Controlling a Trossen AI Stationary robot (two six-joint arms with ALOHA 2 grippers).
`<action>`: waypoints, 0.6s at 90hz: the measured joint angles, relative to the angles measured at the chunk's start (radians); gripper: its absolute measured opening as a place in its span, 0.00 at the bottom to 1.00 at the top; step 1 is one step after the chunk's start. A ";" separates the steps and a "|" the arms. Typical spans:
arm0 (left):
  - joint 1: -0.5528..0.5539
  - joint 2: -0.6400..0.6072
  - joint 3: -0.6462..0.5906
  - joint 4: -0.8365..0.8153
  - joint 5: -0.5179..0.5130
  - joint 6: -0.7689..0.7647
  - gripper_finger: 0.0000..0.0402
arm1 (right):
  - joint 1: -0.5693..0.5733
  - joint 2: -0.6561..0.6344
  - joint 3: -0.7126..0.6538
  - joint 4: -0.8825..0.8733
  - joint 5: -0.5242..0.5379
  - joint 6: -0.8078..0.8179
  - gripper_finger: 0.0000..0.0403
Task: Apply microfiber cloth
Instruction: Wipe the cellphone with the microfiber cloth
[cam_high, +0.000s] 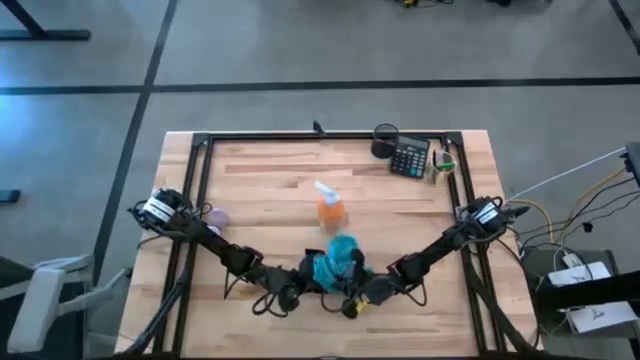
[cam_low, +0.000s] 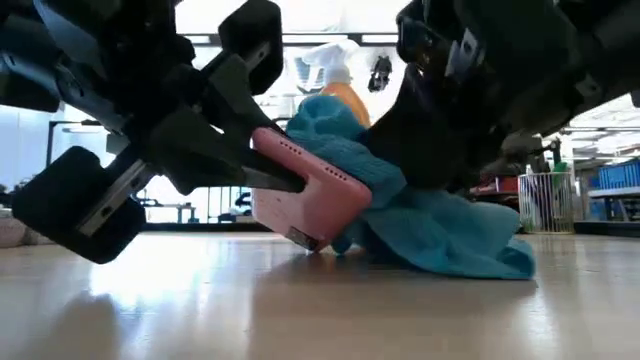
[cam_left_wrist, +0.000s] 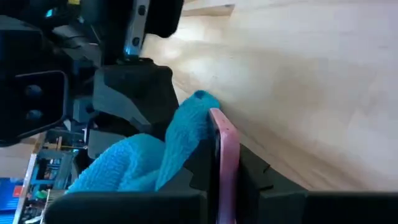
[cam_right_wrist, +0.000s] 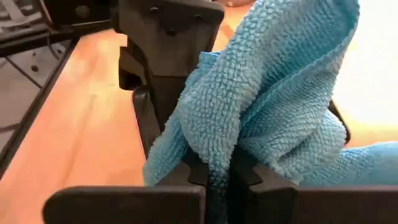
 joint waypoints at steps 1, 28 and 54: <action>0.001 0.000 0.000 0.000 0.000 0.000 0.02 | 0.002 0.000 0.001 -0.001 -0.002 0.002 0.00; 0.015 0.002 -0.002 -0.001 -0.067 -0.005 0.02 | 0.080 -0.075 0.010 -0.133 -0.177 0.158 0.00; -0.029 0.004 -0.003 -0.003 0.001 0.265 0.02 | 0.111 -0.303 0.007 -0.671 0.003 0.244 0.00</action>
